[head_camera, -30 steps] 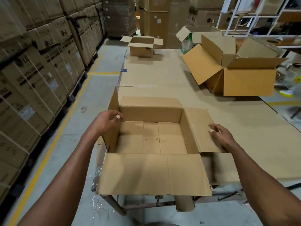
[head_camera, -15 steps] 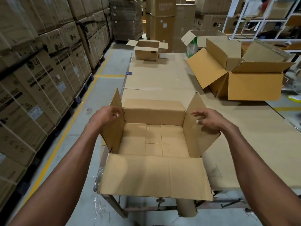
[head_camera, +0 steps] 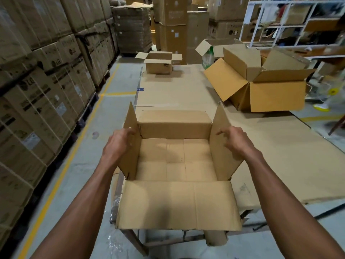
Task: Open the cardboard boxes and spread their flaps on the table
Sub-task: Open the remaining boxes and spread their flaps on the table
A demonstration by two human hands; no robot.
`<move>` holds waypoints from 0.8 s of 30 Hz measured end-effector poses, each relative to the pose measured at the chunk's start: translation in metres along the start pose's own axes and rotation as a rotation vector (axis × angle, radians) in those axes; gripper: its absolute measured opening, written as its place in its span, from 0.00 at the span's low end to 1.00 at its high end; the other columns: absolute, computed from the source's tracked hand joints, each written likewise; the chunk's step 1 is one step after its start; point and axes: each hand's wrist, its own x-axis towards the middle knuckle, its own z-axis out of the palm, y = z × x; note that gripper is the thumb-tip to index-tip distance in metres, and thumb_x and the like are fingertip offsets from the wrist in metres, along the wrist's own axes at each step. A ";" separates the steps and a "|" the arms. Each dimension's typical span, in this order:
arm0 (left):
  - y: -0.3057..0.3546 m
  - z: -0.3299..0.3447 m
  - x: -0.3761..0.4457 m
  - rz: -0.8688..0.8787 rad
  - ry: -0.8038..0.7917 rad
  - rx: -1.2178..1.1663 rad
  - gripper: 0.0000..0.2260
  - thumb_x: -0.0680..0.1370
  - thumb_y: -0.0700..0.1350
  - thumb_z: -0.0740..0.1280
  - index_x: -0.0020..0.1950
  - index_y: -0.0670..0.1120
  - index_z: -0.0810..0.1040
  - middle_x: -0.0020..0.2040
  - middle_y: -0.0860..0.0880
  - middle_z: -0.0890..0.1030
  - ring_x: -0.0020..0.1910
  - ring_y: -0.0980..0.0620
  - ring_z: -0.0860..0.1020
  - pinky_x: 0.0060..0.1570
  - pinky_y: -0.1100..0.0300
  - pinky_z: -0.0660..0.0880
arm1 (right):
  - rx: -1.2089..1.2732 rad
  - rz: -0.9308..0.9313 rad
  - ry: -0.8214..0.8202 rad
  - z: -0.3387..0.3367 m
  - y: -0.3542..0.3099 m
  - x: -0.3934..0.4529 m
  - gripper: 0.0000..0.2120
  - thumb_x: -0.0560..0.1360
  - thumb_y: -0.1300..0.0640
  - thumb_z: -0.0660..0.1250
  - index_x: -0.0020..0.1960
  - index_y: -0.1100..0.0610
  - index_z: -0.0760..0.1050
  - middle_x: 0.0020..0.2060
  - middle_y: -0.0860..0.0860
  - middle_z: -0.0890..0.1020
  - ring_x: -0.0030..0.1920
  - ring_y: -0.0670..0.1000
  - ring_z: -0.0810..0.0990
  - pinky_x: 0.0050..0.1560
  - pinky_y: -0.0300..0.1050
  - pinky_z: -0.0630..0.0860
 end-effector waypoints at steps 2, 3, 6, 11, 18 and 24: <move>0.003 -0.003 -0.011 0.026 0.026 -0.026 0.30 0.73 0.29 0.70 0.71 0.51 0.78 0.70 0.45 0.78 0.64 0.41 0.79 0.67 0.43 0.70 | 0.041 0.034 0.041 -0.004 0.004 -0.020 0.30 0.72 0.75 0.63 0.62 0.45 0.80 0.67 0.56 0.78 0.60 0.57 0.80 0.46 0.50 0.80; 0.006 -0.004 -0.016 0.045 0.031 -0.046 0.30 0.73 0.28 0.69 0.70 0.51 0.78 0.70 0.45 0.78 0.62 0.42 0.80 0.64 0.44 0.73 | 0.053 0.054 0.062 -0.006 0.006 -0.032 0.31 0.73 0.75 0.63 0.62 0.44 0.80 0.69 0.55 0.77 0.60 0.57 0.80 0.45 0.50 0.80; 0.021 -0.005 -0.028 0.126 0.015 -0.113 0.30 0.72 0.27 0.68 0.70 0.50 0.78 0.72 0.44 0.77 0.59 0.40 0.81 0.57 0.45 0.79 | 0.071 0.096 0.120 -0.015 0.013 -0.068 0.30 0.73 0.76 0.63 0.61 0.45 0.81 0.71 0.52 0.75 0.57 0.54 0.79 0.42 0.46 0.78; 0.065 0.005 -0.038 0.263 -0.073 -0.146 0.32 0.72 0.26 0.66 0.72 0.50 0.77 0.73 0.44 0.75 0.66 0.39 0.78 0.63 0.41 0.77 | 0.035 0.190 0.219 -0.032 0.047 -0.131 0.33 0.68 0.76 0.61 0.55 0.41 0.82 0.66 0.49 0.80 0.45 0.51 0.83 0.40 0.51 0.82; 0.146 0.039 -0.062 0.430 -0.196 -0.169 0.33 0.71 0.30 0.62 0.72 0.53 0.77 0.70 0.44 0.78 0.64 0.37 0.78 0.62 0.40 0.77 | -0.002 0.347 0.304 -0.068 0.116 -0.211 0.30 0.70 0.76 0.61 0.54 0.43 0.82 0.70 0.47 0.76 0.50 0.50 0.83 0.40 0.44 0.79; 0.255 0.070 -0.083 0.542 -0.255 -0.180 0.31 0.72 0.30 0.63 0.71 0.53 0.77 0.69 0.42 0.79 0.64 0.35 0.78 0.63 0.41 0.77 | -0.027 0.451 0.385 -0.121 0.185 -0.255 0.29 0.70 0.76 0.61 0.53 0.43 0.82 0.70 0.49 0.77 0.63 0.55 0.79 0.55 0.52 0.80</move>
